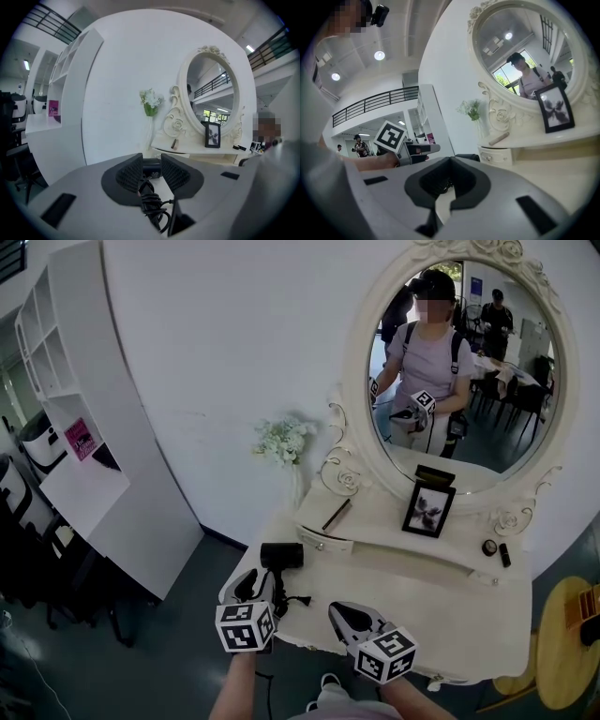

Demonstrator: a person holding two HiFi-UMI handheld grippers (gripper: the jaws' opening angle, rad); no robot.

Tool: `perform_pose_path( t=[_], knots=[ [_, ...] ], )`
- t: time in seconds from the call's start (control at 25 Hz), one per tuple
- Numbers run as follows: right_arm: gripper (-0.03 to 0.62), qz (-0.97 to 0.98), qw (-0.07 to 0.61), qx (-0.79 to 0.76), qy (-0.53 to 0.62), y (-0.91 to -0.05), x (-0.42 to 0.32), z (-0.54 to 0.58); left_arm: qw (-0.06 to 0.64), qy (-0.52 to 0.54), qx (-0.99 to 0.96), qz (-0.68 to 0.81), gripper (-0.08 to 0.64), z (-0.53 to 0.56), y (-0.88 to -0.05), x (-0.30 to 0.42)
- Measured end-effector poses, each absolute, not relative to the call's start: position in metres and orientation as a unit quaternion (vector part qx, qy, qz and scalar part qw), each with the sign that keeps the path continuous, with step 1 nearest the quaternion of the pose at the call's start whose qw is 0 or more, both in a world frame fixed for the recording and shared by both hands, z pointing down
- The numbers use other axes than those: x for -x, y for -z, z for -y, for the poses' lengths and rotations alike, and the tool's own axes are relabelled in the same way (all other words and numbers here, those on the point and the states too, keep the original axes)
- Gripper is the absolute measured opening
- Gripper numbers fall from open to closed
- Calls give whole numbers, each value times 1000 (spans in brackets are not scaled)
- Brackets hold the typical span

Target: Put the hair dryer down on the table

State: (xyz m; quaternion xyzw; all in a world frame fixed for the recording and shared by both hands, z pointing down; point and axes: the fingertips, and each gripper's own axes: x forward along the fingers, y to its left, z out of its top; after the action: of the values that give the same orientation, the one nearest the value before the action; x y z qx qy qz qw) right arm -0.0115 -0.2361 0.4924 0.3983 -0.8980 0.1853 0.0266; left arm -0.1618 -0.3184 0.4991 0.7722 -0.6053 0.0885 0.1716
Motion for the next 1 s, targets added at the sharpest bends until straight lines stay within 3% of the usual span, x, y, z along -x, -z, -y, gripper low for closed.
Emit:
perform_pose_path(
  t=[0.4, 1.0],
  knots=[
    [3, 903, 22, -389, -181, -486, 18, 230, 150, -37, -775, 613, 44, 278, -471, 175],
    [2, 907, 19, -382, -177, -479, 21, 215, 122, -18, -779, 614, 0, 224, -460, 182]
  ],
)
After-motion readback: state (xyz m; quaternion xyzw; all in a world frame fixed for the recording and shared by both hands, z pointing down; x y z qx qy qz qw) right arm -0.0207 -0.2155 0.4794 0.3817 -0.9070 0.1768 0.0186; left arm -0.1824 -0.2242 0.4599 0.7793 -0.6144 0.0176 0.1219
